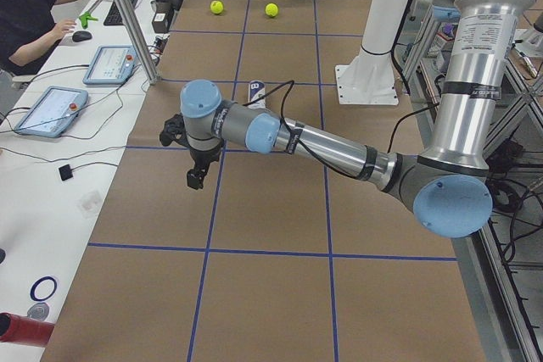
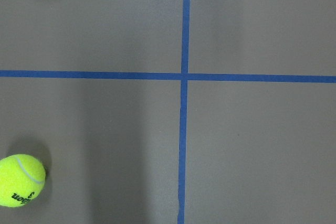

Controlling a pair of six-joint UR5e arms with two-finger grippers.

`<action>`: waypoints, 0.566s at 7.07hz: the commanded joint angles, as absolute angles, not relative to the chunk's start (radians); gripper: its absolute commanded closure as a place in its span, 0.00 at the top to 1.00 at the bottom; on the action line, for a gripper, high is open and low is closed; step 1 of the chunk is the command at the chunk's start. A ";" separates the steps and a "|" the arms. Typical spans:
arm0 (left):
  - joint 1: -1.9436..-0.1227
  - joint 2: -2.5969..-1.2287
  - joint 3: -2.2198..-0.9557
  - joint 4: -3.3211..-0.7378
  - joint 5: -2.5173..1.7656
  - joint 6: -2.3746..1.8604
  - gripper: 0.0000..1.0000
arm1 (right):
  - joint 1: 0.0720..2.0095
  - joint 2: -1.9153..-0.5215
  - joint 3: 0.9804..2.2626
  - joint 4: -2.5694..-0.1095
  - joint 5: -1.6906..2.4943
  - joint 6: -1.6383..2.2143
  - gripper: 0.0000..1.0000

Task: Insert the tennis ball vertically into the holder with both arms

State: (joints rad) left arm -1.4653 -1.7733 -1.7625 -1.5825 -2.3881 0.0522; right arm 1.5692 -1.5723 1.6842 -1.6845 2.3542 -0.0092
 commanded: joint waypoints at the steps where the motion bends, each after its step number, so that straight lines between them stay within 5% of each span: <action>1: -1.309 -1.922 -1.770 -1.588 -2.297 0.061 0.98 | 1.569 -1.574 1.684 -1.689 2.356 -0.008 0.99; 4: -0.980 -2.180 -1.741 -1.574 -2.121 0.054 1.00 | 1.569 -1.581 1.683 -1.692 2.358 -0.008 0.99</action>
